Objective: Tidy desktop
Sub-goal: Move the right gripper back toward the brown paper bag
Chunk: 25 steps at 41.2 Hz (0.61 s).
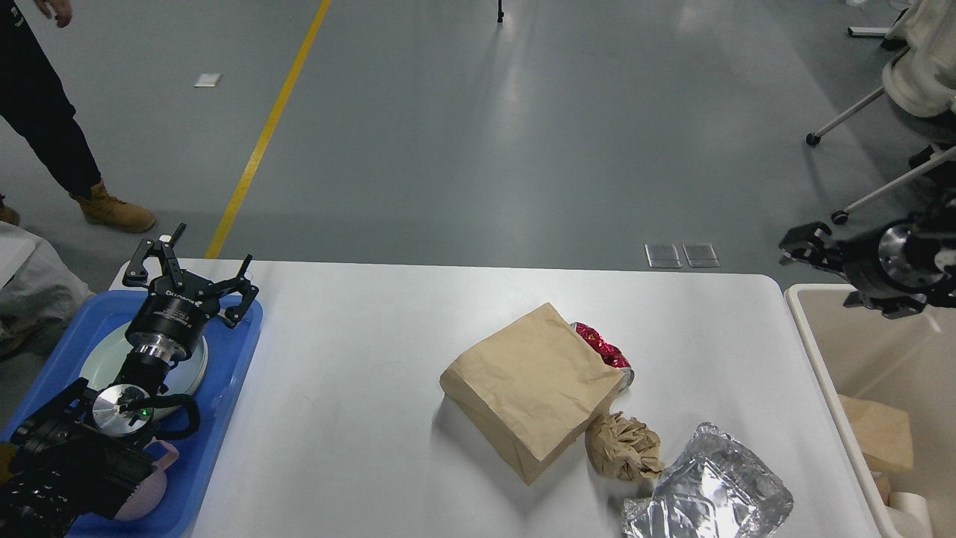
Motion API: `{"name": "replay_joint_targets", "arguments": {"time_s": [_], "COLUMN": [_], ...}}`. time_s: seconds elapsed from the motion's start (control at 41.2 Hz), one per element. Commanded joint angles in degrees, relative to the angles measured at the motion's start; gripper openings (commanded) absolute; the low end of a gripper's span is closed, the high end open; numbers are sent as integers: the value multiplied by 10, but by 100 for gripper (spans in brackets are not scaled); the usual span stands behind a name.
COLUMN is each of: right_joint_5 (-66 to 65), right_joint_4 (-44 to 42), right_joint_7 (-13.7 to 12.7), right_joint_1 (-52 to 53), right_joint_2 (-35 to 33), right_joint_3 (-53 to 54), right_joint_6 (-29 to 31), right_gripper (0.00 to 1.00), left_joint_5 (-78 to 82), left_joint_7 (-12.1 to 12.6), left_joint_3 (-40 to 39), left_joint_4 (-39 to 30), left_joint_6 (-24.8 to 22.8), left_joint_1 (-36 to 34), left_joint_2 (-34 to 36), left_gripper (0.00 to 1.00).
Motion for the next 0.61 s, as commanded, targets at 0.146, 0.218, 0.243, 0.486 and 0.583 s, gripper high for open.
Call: {"name": "replay_joint_targets", "arguments": {"time_s": [0.146, 0.218, 0.243, 0.486, 0.583], "right_joint_5": [5, 4, 4, 6, 5], "right_joint_4": [45, 45, 45, 23, 13], "right_joint_7": [-1, -1, -1, -1, -2], "right_joint_1": [172, 173, 168, -45, -111], "right_joint_2": [97, 106, 109, 117, 118], "right_joint_3": [-22, -16, -14, 98, 127], "right_joint_6": [268, 269, 266, 125, 83], "right_gripper": [100, 100, 100, 100, 100], "left_joint_5": [1, 0, 0, 0, 0], "left_joint_7": [0, 0, 0, 0, 0], "left_joint_3": [0, 0, 0, 0, 0], "left_joint_4": [0, 0, 0, 0, 0], "left_joint_6": [0, -1, -1, -1, -1], "left_joint_1": [0, 0, 0, 0, 0], "left_joint_2": [0, 0, 0, 0, -1], "left_gripper": [96, 96, 96, 96, 96]}}
